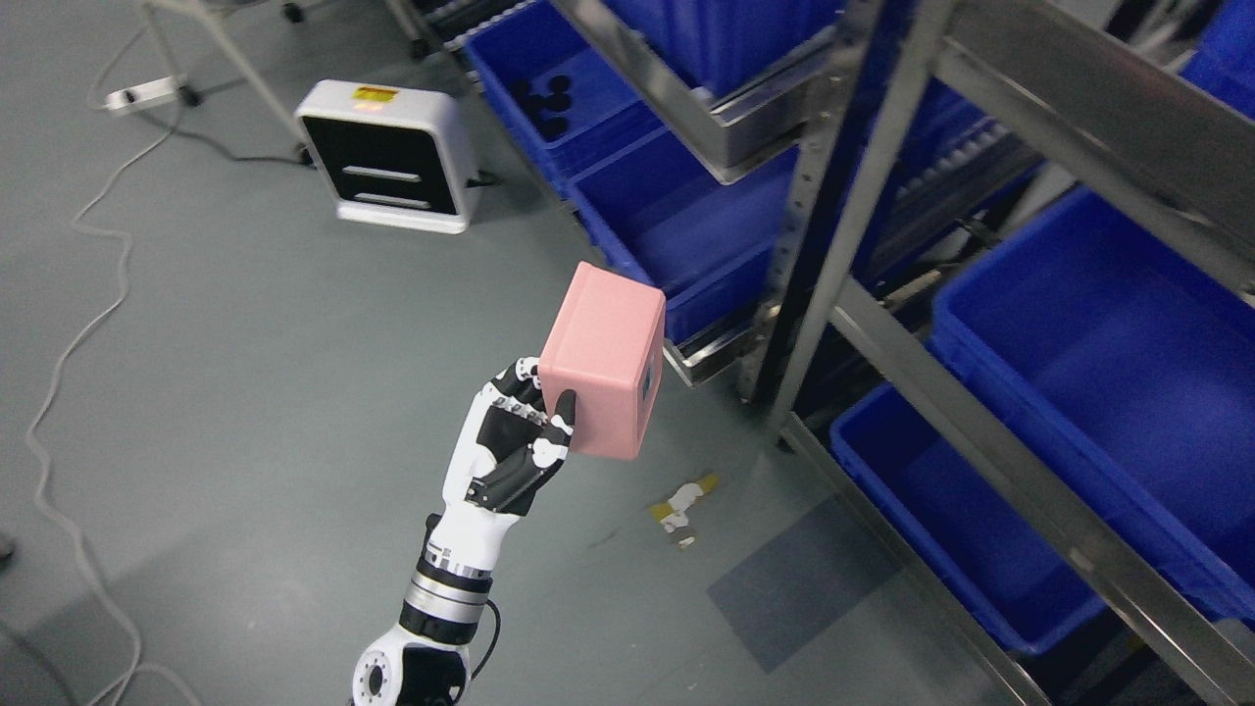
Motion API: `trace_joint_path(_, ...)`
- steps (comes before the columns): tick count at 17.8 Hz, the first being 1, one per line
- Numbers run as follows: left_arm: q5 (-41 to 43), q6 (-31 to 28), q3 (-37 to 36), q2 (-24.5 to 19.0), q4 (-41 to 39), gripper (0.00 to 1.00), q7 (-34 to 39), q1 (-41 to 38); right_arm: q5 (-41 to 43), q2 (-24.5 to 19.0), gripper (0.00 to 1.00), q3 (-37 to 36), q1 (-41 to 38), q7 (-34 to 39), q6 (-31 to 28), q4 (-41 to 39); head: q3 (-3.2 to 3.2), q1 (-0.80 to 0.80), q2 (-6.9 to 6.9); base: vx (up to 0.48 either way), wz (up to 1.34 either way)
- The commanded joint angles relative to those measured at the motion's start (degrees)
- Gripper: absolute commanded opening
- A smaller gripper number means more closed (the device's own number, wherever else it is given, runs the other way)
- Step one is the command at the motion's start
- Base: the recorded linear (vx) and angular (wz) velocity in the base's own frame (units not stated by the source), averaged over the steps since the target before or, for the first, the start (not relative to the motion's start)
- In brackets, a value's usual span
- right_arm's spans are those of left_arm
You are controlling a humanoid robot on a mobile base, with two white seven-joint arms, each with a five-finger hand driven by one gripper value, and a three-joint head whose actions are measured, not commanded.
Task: Place storage box into left shelf container
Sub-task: 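Hold the pink box up in the left hand while turning toward the shelf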
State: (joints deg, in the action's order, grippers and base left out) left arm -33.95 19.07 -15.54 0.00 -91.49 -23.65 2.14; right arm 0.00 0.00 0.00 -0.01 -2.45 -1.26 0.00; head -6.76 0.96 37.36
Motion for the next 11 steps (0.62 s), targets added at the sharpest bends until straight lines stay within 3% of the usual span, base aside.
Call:
trace_joint_path(1,0.11,1.93,-5.82,-1.00,0.08,0.03,-4.98,-6.34,-0.09,1.00,1.00,-0.26,-0.52,-0.01,0.02,-1.00,0.00,0.00,0.00,0.256,-1.01)
trace_joint_path(6,0.11,4.40,-5.56,-1.58,0.08,0.03,-7.71,-8.55,-0.09,1.00,1.00,-0.26,-0.52,-0.01,0.02,-1.00,0.00,0.00,0.00,0.236,-0.90)
trace_joint_path(11,3.34,3.44,-2.76,-1.41,3.57,0.03,-10.36,-3.04,-0.09,1.00,1.00,-0.26,-0.52,-0.01,0.02,-1.00,0.00,0.00,0.00,0.162,-0.73)
